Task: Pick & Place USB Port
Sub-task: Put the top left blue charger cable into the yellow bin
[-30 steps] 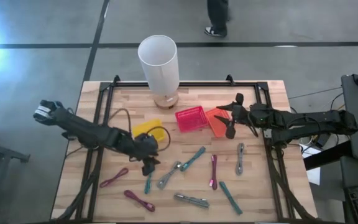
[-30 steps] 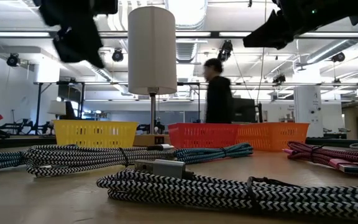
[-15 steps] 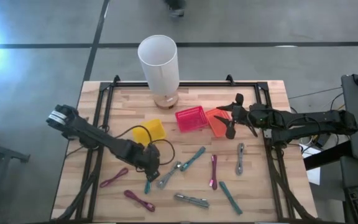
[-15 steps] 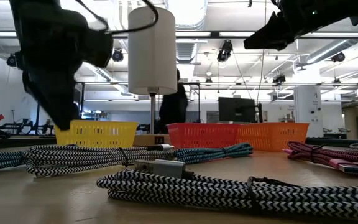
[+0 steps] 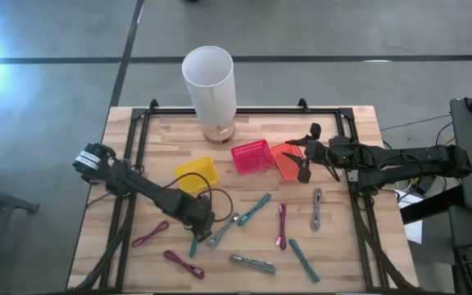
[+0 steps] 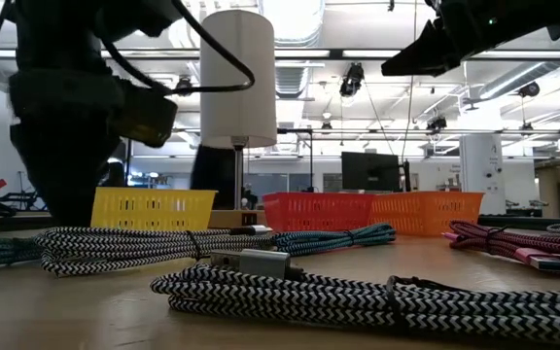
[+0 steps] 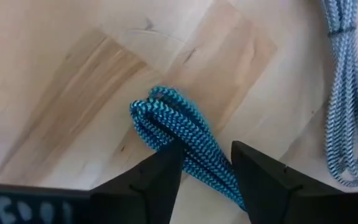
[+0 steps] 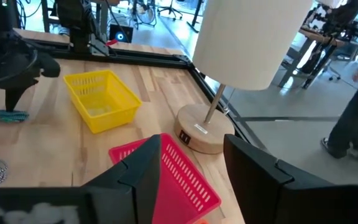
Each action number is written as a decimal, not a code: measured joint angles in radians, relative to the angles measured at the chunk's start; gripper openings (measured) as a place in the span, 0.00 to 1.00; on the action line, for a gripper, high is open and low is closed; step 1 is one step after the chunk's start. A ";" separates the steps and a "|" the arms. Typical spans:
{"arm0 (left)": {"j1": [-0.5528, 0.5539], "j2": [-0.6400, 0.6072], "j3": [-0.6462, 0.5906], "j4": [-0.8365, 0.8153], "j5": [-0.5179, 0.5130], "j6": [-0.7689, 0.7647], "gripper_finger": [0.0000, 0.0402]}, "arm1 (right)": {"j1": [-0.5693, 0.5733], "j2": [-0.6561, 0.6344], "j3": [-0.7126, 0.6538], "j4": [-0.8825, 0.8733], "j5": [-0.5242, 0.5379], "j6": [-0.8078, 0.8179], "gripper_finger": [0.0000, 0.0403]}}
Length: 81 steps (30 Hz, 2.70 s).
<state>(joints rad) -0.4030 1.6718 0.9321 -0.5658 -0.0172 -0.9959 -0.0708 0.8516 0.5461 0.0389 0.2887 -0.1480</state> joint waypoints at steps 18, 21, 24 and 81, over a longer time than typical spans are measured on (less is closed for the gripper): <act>-0.002 0.003 0.170 -0.045 -0.097 0.224 0.03 | 0.000 0.000 0.000 0.002 0.000 -0.021 0.39; -0.008 0.003 0.263 -0.138 -0.235 0.336 0.03 | 0.000 0.000 0.000 0.002 0.000 -0.021 0.38; -0.011 0.001 0.371 -0.245 -0.408 0.424 0.03 | 0.000 0.000 0.000 0.003 0.000 -0.020 0.38; 0.332 -0.003 0.140 -0.322 -0.659 0.045 0.10 | 0.000 0.003 0.000 -0.007 0.000 0.123 0.37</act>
<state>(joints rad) -0.0711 1.6691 1.0725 -0.8881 -0.6759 -0.9506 -0.0704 0.8547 0.5461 0.0315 0.2890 -0.0254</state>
